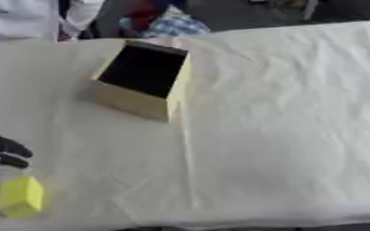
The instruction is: Pick up objects on the table and place them in the box.
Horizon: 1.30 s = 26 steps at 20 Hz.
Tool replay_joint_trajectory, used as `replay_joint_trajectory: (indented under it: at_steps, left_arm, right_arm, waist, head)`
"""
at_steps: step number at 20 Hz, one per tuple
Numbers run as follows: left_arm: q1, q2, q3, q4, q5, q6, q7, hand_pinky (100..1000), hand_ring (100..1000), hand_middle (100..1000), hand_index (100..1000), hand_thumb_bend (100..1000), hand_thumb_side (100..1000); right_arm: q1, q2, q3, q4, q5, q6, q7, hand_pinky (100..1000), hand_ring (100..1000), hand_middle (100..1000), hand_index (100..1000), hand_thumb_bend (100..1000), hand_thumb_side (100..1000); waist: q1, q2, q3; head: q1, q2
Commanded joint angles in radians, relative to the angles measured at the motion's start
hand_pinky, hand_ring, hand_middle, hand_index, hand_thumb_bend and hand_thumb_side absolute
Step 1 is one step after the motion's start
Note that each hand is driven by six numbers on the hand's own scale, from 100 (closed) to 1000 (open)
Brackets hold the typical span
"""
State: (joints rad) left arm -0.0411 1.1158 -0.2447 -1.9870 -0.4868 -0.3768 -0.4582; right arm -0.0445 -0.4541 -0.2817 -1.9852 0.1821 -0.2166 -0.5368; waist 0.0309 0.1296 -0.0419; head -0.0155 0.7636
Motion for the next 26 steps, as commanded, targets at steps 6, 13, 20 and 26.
replay_joint_trajectory:
  at_steps: [6,13,20,26]
  left_arm:
    - [0.006,0.022,-0.013,-0.013,-0.064,0.022,0.008,945,954,914,955,316,835]
    - [0.015,0.017,-0.018,-0.013,-0.090,0.049,-0.011,964,970,930,986,307,451]
    - [0.028,0.005,-0.024,-0.013,-0.115,0.097,-0.014,966,973,934,992,328,449]
    - [0.035,-0.004,-0.027,-0.013,-0.134,0.177,0.015,968,975,933,988,360,469]
  right_arm:
    - [-0.014,-0.017,0.000,-0.015,-0.009,-0.002,0.007,600,665,525,703,100,888]
    - [-0.014,-0.014,-0.002,-0.015,-0.010,-0.002,0.006,600,663,523,702,100,892]
    - [-0.015,-0.012,-0.003,-0.015,-0.010,-0.001,0.006,599,662,521,700,100,895]
    - [-0.016,-0.011,-0.004,-0.015,-0.010,0.001,0.006,598,661,520,699,100,898]
  waist:
    - [0.004,-0.005,-0.006]
    - [0.007,-0.004,-0.009]
    - [0.013,-0.002,-0.010]
    - [0.020,-0.001,-0.011]
  head:
    - [-0.018,0.006]
    - [-0.019,0.006]
    - [-0.020,0.006]
    - [-0.014,0.006]
